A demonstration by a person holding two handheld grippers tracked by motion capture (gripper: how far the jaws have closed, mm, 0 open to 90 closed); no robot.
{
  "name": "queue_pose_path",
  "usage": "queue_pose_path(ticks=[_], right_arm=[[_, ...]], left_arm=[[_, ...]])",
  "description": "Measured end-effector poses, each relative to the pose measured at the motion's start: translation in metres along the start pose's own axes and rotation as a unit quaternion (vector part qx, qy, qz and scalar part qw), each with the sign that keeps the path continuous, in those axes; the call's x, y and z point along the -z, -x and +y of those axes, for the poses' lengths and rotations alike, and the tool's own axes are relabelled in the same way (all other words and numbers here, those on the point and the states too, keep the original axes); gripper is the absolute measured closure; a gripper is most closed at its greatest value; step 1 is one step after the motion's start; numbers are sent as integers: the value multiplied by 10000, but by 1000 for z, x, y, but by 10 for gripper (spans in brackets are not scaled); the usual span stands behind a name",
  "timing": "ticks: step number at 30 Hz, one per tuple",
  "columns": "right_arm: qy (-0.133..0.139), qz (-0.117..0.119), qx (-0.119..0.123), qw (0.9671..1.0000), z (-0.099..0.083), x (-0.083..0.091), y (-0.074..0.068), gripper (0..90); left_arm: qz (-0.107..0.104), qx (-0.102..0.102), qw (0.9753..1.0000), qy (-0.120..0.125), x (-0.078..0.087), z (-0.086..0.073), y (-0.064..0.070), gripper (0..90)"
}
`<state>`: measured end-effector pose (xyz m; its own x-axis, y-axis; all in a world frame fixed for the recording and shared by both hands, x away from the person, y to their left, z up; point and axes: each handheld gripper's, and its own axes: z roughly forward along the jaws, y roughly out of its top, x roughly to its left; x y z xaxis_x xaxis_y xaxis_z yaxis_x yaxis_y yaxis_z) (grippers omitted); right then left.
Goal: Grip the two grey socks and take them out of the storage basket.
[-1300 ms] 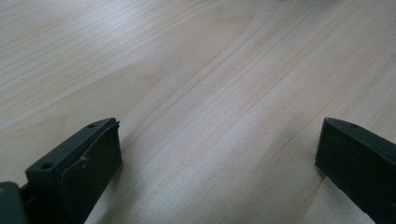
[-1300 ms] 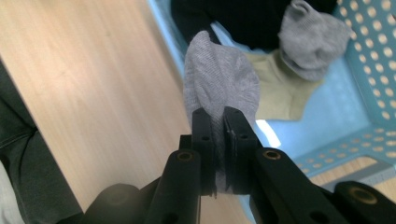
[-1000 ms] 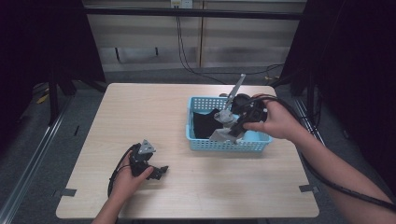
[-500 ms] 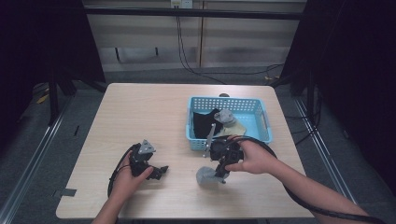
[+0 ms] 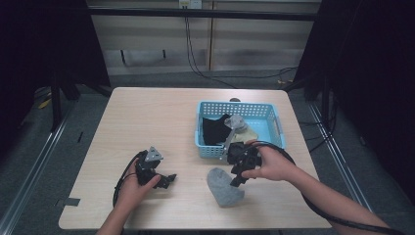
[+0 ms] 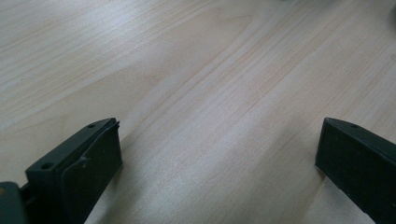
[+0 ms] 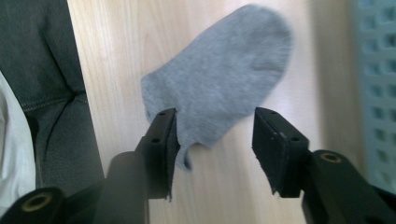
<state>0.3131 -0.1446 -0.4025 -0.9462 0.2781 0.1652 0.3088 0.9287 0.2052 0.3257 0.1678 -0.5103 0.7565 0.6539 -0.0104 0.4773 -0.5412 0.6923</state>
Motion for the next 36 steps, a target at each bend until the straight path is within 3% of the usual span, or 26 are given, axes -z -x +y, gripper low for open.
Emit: queue_pose_path(ticks=[5, 10, 11, 12, 16, 19, 21, 24, 25, 28, 29, 30, 33, 36], right_arm=[[276, -334, -306, 9986, -1, 27, 22, 458], [302, -708, -734, 9943, -1, 39, 60, 447], [281, -835, -871, 9923, -1, 38, 75, 443], [281, -835, -871, 9923, -1, 38, 75, 443], [278, -1047, -1119, 9878, 0, 30, 101, 443], [291, -1298, -1333, 9821, 4, 17, 126, 444], [326, -1332, -1395, 9807, 4, 15, 129, 445], [418, -1554, -1597, 9740, 5, 8, 149, 462], [418, -1554, -1597, 9740, 5, 8, 149, 462], [534, -1689, -1703, 9693, 3, 4, 162, 471], [553, -1778, -1792, 9660, 2, 2, 169, 471], [553, -1778, -1792, 9660, 2, 2, 169, 471], [572, -1860, -1914, 9620, 1, -2, 179, 482], [517, -1853, -1948, 9618, 2, -8, 181, 480]], left_arm=[[0, -3, 10000, -6, 0, 0, 0, 0], [3, 52, 10000, 44, -1, 0, 1, 0], [-1, 60, 10000, 45, -1, 0, 1, 0], [-1, 60, 10000, 45, -1, 0, 1, 0], [10, 36, 10000, 43, 0, 0, 0, 0], [10, 34, 10000, 40, 0, 0, 0, 0], [14, 32, 10000, 41, 0, 0, 0, 0], [10, 34, 10000, 41, 0, 0, 0, 0], [12, 35, 10000, 42, 0, 0, 0, 0], [11, 34, 10000, 40, 0, 0, 0, 0], [10, 36, 10000, 38, 0, 0, 0, 0], [10, 36, 10000, 39, 0, 0, 0, 0], [5, 39, 10000, 39, 0, 0, 0, 0], [5, 38, 10000, 39, 0, 0, 0, 0]])
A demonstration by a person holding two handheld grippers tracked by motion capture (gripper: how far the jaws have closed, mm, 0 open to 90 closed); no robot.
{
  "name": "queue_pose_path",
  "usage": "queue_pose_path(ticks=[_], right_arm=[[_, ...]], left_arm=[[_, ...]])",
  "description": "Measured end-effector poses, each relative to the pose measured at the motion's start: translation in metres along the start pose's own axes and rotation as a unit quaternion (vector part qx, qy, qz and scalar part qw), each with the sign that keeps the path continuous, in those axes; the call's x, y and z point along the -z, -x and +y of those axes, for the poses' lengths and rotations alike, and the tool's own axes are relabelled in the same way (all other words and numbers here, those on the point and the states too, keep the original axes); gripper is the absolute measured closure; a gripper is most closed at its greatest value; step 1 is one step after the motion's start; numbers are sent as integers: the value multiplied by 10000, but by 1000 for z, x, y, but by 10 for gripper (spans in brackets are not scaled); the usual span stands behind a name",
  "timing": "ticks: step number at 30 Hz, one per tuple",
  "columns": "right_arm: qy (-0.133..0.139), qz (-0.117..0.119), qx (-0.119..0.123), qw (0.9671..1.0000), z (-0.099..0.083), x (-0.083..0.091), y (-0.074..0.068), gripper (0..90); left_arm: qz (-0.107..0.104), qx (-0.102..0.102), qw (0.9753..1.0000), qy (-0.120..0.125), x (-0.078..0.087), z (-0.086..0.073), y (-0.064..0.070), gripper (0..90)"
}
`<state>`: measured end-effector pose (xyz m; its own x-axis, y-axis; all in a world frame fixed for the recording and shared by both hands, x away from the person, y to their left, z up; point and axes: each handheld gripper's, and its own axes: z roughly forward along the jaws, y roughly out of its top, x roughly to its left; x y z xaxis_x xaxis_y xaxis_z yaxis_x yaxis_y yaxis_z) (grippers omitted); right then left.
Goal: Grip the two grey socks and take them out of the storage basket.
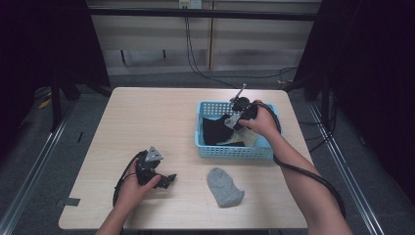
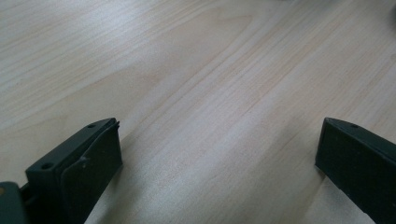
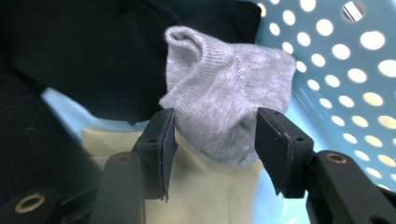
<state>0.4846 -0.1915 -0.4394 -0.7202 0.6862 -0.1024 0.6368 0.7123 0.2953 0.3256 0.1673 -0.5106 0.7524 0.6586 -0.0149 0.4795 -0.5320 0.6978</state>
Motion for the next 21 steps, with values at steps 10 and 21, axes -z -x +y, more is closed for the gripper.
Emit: queue_pose_path(ticks=[10, 21], right_arm=[[-210, -13, 28, 9998, 3, -26, -8, 469], [-384, 156, -171, 9990, 3, -23, -6, 743]], left_arm=[[-8, 20, 10000, 5, 0, 0, 0, 0], [5, -5, 10000, 2, 0, 0, 0, 0]])
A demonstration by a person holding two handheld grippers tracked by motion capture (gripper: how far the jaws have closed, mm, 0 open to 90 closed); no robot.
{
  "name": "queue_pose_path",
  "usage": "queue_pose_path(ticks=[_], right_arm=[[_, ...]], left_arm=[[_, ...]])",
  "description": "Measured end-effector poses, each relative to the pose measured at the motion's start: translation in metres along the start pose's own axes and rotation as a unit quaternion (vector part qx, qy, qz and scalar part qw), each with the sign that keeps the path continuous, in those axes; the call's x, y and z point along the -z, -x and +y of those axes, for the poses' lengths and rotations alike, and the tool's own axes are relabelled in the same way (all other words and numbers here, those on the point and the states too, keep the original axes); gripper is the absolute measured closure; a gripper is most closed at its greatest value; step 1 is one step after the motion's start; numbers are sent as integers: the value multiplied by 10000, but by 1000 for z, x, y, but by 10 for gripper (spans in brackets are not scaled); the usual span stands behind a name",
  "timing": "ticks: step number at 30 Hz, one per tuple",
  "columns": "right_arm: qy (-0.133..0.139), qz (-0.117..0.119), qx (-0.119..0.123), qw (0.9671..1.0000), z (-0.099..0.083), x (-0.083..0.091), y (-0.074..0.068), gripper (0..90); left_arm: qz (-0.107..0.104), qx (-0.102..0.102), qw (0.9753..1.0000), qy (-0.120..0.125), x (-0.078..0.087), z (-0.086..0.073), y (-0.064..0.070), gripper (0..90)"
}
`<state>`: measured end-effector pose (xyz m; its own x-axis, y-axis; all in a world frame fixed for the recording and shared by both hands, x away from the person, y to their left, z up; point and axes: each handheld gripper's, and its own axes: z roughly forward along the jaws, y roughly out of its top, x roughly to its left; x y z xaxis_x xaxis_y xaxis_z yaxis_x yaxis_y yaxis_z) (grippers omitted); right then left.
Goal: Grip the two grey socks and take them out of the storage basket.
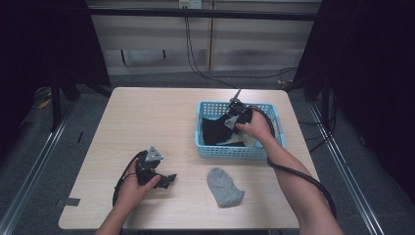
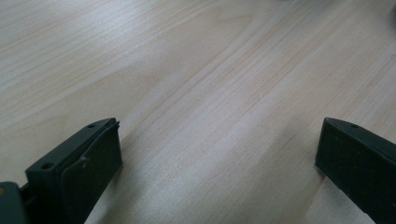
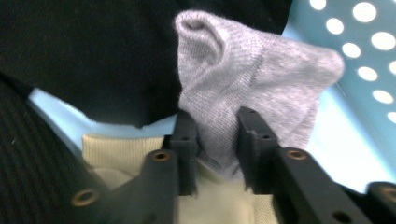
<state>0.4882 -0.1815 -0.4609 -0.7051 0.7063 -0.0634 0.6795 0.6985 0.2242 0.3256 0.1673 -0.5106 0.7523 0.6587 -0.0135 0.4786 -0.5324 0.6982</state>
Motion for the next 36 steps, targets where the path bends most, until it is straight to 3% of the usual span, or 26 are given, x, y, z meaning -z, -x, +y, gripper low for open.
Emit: queue_pose_path(ticks=[8, 14, 22, 32, 36], right_arm=[[88, 144, 33, 9999, -10, 32, 8, 790], [41, 180, 226, 9996, -19, 53, 5, 796], [70, 281, 446, 9986, -24, 67, -4, 797], [117, 350, 498, 9981, -26, 72, -9, 797], [180, 372, 673, 9969, -26, 79, -15, 798]], left_arm=[[-35, 27, 10000, 1, 0, 0, 0, 0], [-13, -2, 10000, 0, 0, 0, 0, 0], [-15, -5, 10000, -1, 0, 0, 0, 0], [-14, -5, 10000, -1, 0, 0, 0, 0], [-12, -6, 10000, 0, 0, 0, 0, 0]])
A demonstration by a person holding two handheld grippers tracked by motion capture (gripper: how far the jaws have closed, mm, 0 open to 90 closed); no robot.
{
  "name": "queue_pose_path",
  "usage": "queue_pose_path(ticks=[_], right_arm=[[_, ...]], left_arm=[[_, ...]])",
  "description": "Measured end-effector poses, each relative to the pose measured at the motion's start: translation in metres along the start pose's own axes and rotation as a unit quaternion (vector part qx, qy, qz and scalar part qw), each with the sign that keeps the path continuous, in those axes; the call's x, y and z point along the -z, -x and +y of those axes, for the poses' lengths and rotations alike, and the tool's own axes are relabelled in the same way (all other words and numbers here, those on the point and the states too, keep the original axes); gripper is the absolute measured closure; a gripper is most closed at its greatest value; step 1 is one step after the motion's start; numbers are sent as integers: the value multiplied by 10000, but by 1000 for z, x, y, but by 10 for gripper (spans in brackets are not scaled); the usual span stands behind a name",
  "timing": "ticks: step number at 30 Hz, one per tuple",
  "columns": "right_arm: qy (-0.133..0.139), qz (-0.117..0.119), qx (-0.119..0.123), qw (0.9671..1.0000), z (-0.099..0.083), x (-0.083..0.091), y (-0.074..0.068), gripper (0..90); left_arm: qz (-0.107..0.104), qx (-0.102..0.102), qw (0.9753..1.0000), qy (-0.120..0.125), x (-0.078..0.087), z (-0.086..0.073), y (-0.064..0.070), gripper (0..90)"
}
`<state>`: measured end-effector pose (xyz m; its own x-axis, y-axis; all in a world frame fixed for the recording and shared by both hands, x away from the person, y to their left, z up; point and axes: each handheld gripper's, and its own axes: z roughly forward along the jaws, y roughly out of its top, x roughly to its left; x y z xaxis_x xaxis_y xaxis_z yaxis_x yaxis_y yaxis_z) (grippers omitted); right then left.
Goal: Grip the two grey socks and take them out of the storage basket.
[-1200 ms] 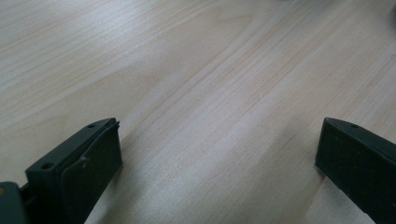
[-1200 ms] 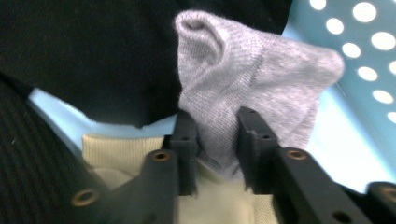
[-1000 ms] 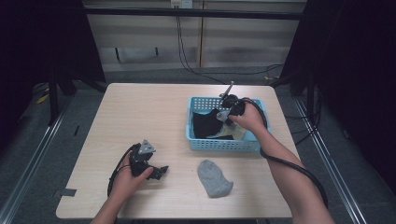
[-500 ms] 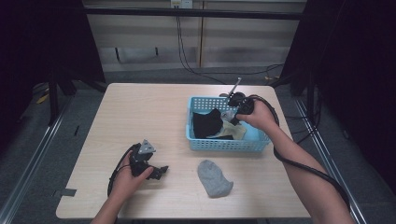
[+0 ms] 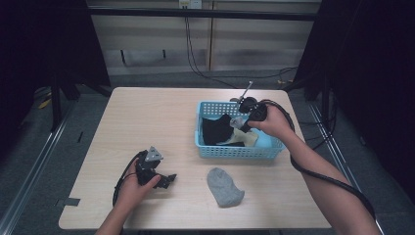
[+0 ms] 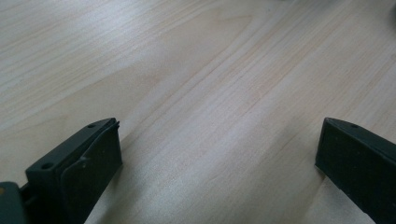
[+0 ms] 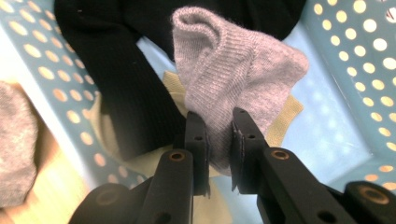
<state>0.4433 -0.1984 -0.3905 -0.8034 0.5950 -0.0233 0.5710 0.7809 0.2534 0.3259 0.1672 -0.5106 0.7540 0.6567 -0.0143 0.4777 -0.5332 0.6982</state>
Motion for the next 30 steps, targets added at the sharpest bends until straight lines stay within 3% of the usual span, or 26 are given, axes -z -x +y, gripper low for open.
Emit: queue_pose_path(ticks=[8, 10, 14, 16, 24, 30], right_arm=[[56, 78, 298, 9995, 3, 12, -17, 798], [108, 115, 538, 9984, 4, 16, -28, 798], [114, 173, 683, 9975, 4, 20, -40, 798], [64, 145, 945, 9954, 4, 24, -50, 798], [93, 163, 1207, 9925, 4, 38, -68, 797], [85, 254, 1586, 9870, 3, 44, -90, 797]], left_arm=[[1, -1, 10000, -1, 0, 0, 0, 0], [0, 1, 10000, 0, 0, 0, 0, 0], [0, -1, 10000, -2, 0, 0, 0, 0], [-2, 5, 10000, 1, 0, 0, 0, 0], [1, -2, 10000, -3, 0, 0, 0, 0], [0, -6, 10000, -3, 0, 0, 0, 0]])
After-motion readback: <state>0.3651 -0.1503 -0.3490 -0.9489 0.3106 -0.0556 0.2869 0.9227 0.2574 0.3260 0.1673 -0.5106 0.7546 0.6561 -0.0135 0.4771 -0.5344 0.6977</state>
